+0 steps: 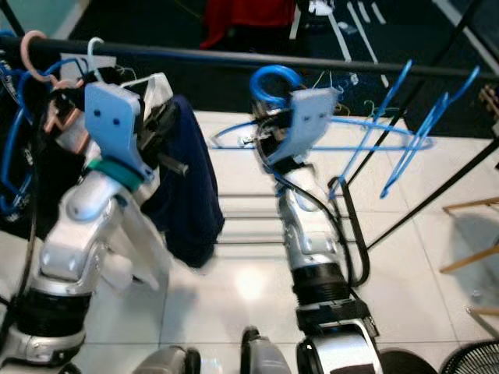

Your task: Hang hanger

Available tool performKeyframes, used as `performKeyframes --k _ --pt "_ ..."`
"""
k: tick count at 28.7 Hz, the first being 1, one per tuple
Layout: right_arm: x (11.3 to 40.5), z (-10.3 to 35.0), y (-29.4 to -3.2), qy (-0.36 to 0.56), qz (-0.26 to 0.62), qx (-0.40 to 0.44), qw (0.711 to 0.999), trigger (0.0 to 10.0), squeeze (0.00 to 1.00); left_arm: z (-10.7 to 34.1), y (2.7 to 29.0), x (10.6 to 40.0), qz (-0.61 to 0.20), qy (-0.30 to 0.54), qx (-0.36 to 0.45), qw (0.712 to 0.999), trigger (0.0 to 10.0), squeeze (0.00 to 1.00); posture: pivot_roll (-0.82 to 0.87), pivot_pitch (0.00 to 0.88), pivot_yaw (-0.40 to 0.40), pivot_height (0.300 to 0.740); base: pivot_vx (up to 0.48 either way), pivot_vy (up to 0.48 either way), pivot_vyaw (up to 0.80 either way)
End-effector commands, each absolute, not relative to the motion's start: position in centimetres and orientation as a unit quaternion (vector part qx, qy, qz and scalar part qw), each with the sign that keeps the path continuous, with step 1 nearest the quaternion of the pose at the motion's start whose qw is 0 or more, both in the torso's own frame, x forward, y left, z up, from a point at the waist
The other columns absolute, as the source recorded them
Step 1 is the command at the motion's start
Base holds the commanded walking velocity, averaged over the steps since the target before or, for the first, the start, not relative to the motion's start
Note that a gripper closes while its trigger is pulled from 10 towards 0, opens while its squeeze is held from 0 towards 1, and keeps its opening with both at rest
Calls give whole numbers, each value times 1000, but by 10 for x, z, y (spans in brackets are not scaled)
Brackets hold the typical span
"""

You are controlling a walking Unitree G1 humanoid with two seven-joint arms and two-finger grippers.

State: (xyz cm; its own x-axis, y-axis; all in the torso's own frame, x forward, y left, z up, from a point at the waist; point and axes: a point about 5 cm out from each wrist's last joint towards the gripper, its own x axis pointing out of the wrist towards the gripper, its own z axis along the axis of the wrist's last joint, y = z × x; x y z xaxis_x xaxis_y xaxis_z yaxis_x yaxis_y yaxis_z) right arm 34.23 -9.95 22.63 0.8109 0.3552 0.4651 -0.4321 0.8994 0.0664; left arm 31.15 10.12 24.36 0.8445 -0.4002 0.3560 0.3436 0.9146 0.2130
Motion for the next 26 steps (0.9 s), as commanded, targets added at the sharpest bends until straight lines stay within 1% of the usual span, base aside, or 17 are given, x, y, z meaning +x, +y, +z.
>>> performKeyframes --k 1,3,5,6,9,11,12,13,14,17,18,19,20,21,23,25,26 --pt "341 214 -105 -201 199 114 952 10000 0 247 95 306 -216 -215 69 950 10000 0 79 75 -15 740 0 0 0" --pt "345 194 -110 -154 179 153 960 10000 0 248 94 305 -223 -215 65 949 10000 0 79 80 -10 740 0 0 0" --pt "345 194 -110 -154 179 153 960 10000 0 248 94 305 -223 -215 65 949 10000 0 79 80 -10 740 0 0 0" --pt "347 188 -114 -135 169 178 960 10000 0 248 93 304 -225 -214 64 948 10000 0 80 82 -8 740 0 0 0" --pt "351 184 -117 -117 170 198 958 10000 0 248 93 304 -227 -214 64 948 10000 0 80 82 -7 740 0 0 0" --pt "355 186 -118 -109 190 204 954 10000 0 248 93 304 -227 -213 63 948 10000 0 82 81 -2 740 0 0 0" --pt "357 191 -116 -107 222 202 948 10000 0 247 93 304 -227 -212 63 948 10000 0 81 82 -1 740 0 0 0" --pt "357 191 -116 -107 222 202 948 10000 0 247 93 304 -227 -212 63 948 10000 0 81 82 -1 740 0 0 0" --pt "357 198 -111 -110 261 190 940 10000 0 247 92 305 -227 -211 62 949 10000 0 81 82 -1 740 0 0 0" --pt "357 198 -111 -110 261 190 940 10000 0 247 92 305 -227 -211 62 949 10000 0 81 82 -1 740 0 0 0" --pt "354 206 -103 -118 311 154 931 10000 0 248 92 305 -227 -211 62 949 10000 0 83 81 1 740 0 0 0" --pt "354 206 -103 -118 311 154 931 10000 0 248 92 305 -227 -211 62 949 10000 0 83 81 1 740 0 0 0" --pt "352 212 -95 -124 350 130 919 10000 0 248 92 305 -227 -211 61 949 10000 0 82 81 1 740 0 0 0" --pt "352 212 -95 -124 350 130 919 10000 0 248 92 305 -227 -211 61 949 10000 0 82 81 1 740 0 0 0" --pt "355 220 -86 -114 387 148 903 10000 0 248 91 305 -227 -212 59 949 10000 0 87 80 3 740 0 0 0" --pt "355 220 -86 -114 387 148 903 10000 0 248 91 305 -227 -212 59 949 10000 0 87 80 3 740 0 0 0" --pt "355 219 -80 -98 416 161 890 10000 0 249 92 305 -226 -212 58 949 10000 0 86 80 5 740 0 0 0"
